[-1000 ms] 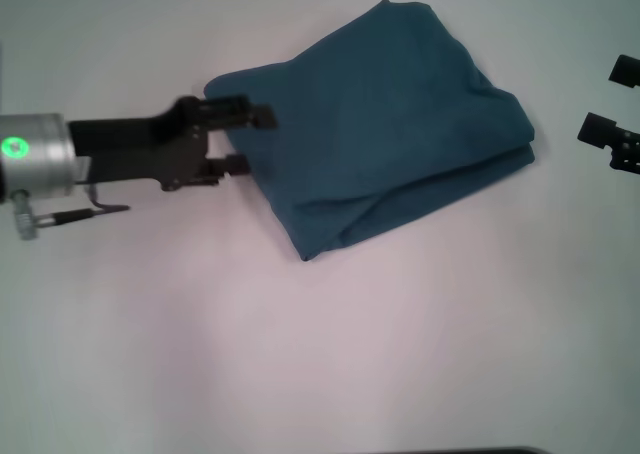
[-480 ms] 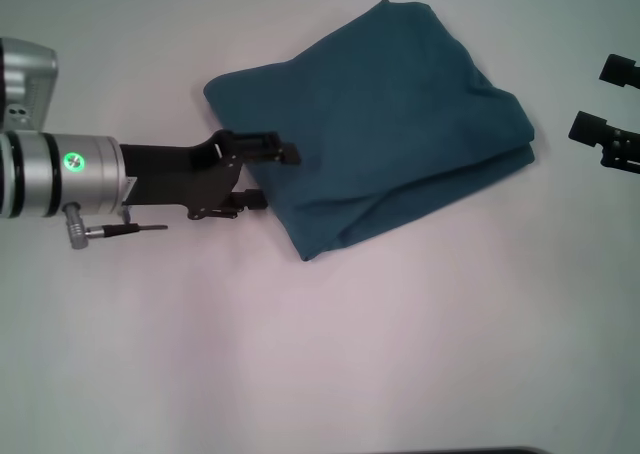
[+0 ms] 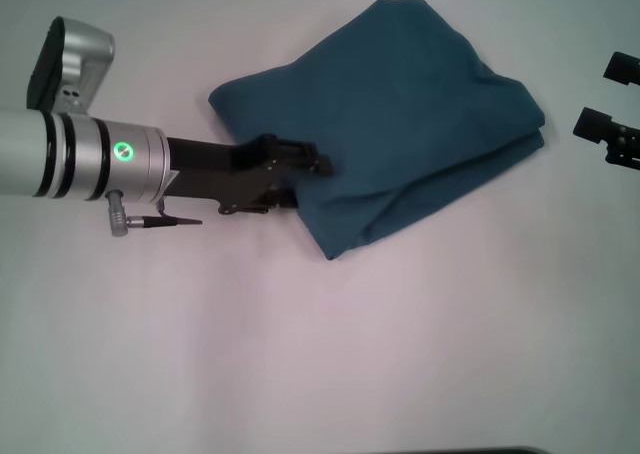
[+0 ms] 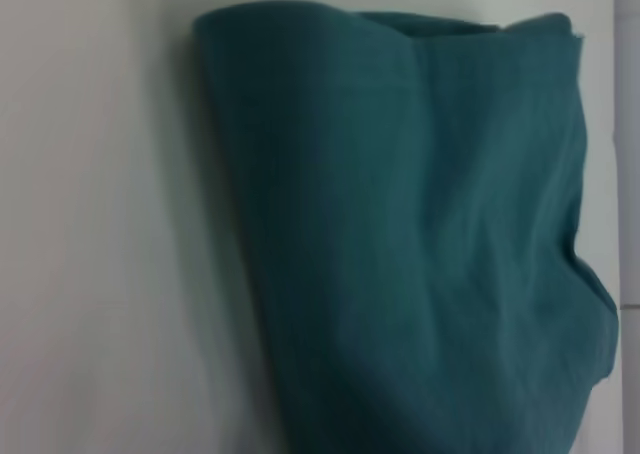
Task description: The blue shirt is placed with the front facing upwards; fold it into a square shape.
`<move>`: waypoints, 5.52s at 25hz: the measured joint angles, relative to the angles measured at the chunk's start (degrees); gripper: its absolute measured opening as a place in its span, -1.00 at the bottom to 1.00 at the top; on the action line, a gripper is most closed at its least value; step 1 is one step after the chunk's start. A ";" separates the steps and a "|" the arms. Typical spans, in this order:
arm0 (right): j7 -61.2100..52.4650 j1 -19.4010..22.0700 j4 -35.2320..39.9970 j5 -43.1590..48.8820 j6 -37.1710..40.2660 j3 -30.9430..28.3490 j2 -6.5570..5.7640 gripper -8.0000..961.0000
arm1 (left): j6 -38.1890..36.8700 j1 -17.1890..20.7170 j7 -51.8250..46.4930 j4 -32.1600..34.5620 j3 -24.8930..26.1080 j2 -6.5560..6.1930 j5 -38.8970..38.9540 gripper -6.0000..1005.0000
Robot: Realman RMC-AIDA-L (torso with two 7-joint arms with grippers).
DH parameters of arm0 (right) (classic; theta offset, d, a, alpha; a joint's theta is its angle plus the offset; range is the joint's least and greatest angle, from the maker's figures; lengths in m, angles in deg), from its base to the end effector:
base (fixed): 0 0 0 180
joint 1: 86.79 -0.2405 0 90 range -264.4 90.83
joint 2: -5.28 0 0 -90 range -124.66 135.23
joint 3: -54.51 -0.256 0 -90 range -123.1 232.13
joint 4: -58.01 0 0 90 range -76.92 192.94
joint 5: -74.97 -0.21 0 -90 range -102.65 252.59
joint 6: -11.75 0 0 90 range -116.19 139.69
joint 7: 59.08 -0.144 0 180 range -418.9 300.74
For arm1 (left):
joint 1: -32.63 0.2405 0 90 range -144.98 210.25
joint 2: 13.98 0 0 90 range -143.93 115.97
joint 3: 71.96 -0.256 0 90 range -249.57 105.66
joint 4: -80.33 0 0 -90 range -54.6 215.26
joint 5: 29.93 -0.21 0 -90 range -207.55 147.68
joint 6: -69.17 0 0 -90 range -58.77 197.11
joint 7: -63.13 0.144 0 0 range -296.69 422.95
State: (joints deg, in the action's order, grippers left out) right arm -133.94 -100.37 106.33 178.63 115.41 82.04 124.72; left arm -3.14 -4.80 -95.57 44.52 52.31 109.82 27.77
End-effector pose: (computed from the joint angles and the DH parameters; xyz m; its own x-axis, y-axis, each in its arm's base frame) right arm 0.3128 0.2517 0.0748 0.6773 -0.2007 -0.7078 -0.5428 -0.7858 -0.2965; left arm -0.2284 0.3497 -0.0782 -0.1041 0.9749 0.1967 0.9831 0.0709 0.1690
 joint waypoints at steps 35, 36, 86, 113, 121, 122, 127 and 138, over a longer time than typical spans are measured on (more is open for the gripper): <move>-0.78 -0.30 -4.32 0.03 0.31 -1.21 0.00 0.89 | -6.63 4.07 2.37 -1.82 4.15 -13.32 0.00 -0.72; -0.78 -0.31 -4.36 0.05 0.31 -1.22 0.00 0.89 | -6.66 3.61 2.95 -1.54 4.12 -13.63 -0.02 -0.72; -72.42 -28.94 -12.93 34.10 -7.44 10.82 -10.50 0.86 | -23.12 11.62 17.11 -12.71 32.74 -5.65 21.01 0.56; -76.40 -34.19 -22.00 33.36 -20.76 14.38 -4.05 0.79 | -24.79 12.18 21.98 -10.48 31.86 -5.25 20.87 0.57; -77.65 -35.11 -21.07 34.30 -20.57 17.31 -3.63 0.37 | -24.72 11.97 22.30 -10.06 32.04 -5.65 21.04 0.57; -77.67 -35.11 -20.92 34.27 -20.38 17.27 -3.63 0.32 | -24.72 12.02 22.30 -10.06 32.11 -5.66 21.09 0.57; -77.69 -35.07 -20.50 34.16 -19.16 16.98 -3.87 -0.07 | -24.72 12.16 22.32 -9.97 32.12 -5.68 21.22 0.57; -77.61 -34.51 -19.86 33.71 -18.38 17.14 -4.04 -0.77 | -24.78 11.81 22.28 -9.93 32.00 -5.55 21.22 0.57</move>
State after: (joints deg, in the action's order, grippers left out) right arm -211.55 -134.88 86.47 212.33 97.03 99.18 120.68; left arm -27.92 7.01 -73.29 34.59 84.31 104.27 48.99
